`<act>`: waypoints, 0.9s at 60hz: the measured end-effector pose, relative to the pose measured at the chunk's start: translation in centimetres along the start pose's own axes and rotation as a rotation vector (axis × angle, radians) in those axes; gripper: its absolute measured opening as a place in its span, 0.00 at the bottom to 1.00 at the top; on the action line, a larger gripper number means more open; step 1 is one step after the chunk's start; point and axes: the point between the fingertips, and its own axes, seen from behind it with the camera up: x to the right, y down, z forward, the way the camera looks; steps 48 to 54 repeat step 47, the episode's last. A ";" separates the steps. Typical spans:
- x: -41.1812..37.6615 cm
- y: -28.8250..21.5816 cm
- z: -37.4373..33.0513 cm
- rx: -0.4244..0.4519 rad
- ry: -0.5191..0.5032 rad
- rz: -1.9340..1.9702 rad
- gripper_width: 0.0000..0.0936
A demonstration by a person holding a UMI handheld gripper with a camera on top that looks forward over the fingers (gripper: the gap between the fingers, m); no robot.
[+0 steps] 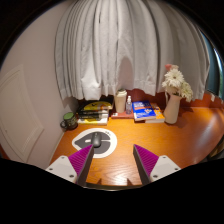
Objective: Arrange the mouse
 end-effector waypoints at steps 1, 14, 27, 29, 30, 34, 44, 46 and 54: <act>0.4 0.1 -0.7 0.005 0.001 0.002 0.83; 6.0 1.8 -7.7 0.052 0.076 -0.019 0.83; 8.5 3.7 -10.5 0.063 0.099 0.008 0.83; 8.8 3.9 -10.8 0.063 0.103 0.012 0.83; 8.9 4.0 -10.9 0.063 0.104 0.014 0.83; 9.2 4.1 -11.2 0.066 0.106 0.022 0.83; 9.5 4.4 -11.8 0.071 0.102 0.035 0.83; 9.5 4.4 -11.9 0.074 0.101 0.038 0.83; 9.6 4.4 -11.9 0.074 0.101 0.040 0.83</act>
